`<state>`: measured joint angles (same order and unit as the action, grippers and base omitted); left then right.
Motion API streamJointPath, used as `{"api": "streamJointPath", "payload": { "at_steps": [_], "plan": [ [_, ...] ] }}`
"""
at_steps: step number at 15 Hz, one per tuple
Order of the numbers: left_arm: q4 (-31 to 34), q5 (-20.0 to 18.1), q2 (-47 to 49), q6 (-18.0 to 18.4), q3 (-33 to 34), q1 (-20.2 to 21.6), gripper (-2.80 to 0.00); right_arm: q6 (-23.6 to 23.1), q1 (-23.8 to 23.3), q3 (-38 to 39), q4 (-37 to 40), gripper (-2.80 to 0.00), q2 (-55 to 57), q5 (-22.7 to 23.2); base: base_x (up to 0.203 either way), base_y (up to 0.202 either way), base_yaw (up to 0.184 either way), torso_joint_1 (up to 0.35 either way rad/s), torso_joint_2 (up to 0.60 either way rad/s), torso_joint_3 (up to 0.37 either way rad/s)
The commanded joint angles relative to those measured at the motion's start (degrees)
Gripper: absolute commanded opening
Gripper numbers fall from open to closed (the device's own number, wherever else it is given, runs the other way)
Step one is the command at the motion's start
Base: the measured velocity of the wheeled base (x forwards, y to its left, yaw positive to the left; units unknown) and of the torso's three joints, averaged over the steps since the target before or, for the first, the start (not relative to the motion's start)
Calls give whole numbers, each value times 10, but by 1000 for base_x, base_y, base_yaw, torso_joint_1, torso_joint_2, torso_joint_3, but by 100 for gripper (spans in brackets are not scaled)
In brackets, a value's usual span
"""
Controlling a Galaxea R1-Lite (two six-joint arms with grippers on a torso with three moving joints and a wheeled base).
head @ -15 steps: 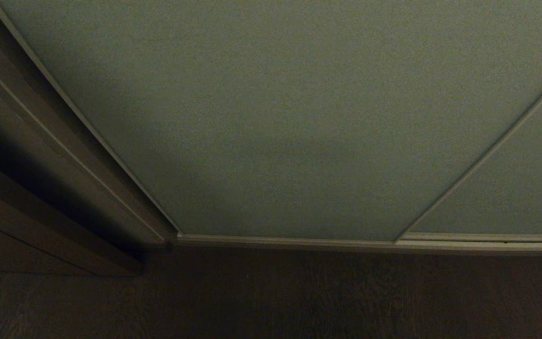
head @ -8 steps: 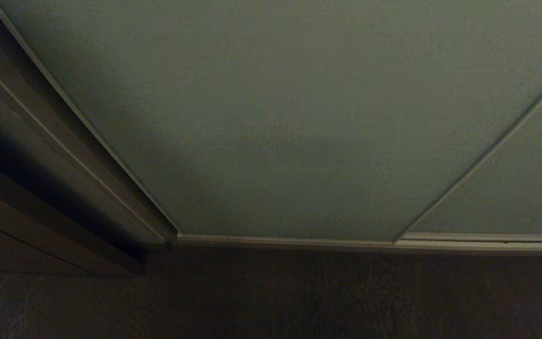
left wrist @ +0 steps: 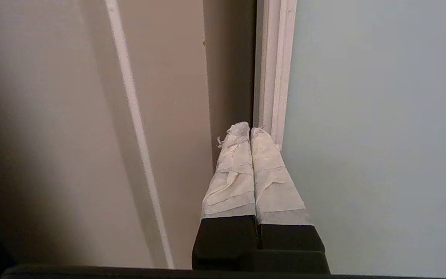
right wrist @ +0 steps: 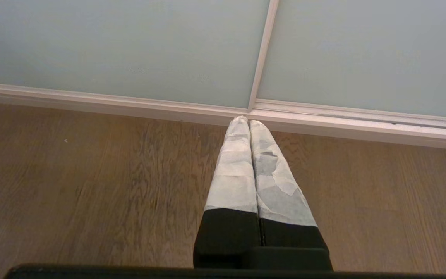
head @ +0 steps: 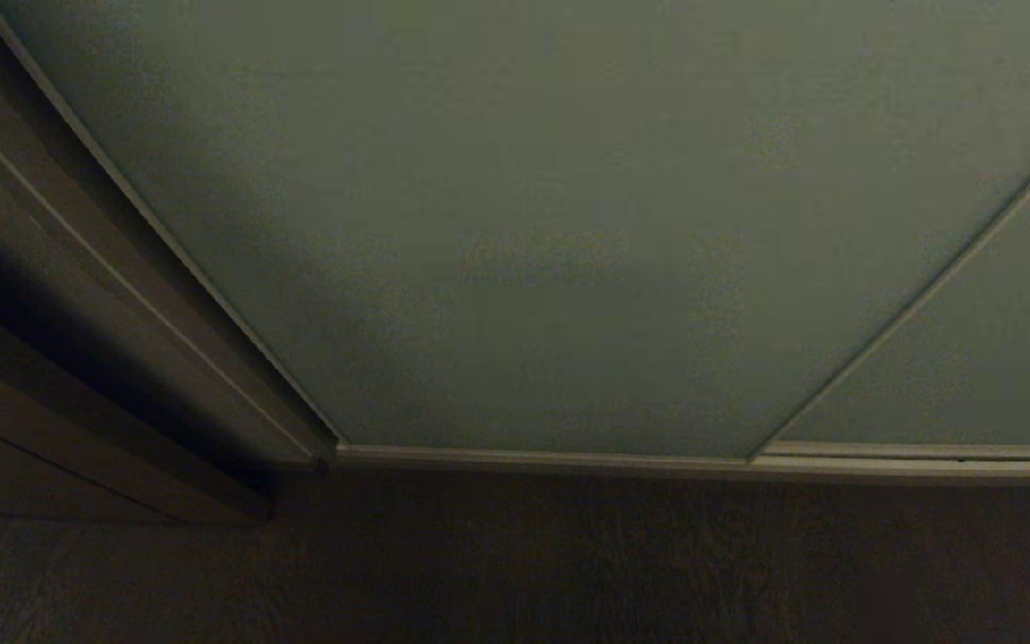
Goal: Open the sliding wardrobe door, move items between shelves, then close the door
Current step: Open the door
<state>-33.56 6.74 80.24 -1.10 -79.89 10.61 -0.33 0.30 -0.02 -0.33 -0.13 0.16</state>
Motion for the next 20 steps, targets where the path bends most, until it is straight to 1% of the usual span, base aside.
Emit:
{"api": "streamJointPath", "payload": {
  "at_steps": [1,5,11,14,15,18,20],
  "plan": [
    [-1,0,14,-1,-10,0,-280,0,0,-1,0,-280,0,0,0,0,0,0,0,0],
    [4,0,44,-1,-42,0,-280,0,0,0,0,-280,0,0,0,0,0,0,0,0],
    [28,-10,62,-3,-55,0,-280,0,0,0,0,-280,0,0,0,0,0,0,0,0],
    [36,-48,62,-4,-59,-1,-280,0,0,0,0,-280,0,0,0,0,0,0,0,0],
    [40,-55,63,-3,-61,-3,-280,0,0,0,0,-280,0,0,0,0,0,0,0,0],
    [78,-60,63,-3,-74,-18,-280,0,0,0,0,-280,0,0,0,0,0,0,0,0],
    [89,-60,63,-3,-80,-29,-280,0,0,0,0,-280,0,0,0,0,0,0,0,0]
  ]
}}
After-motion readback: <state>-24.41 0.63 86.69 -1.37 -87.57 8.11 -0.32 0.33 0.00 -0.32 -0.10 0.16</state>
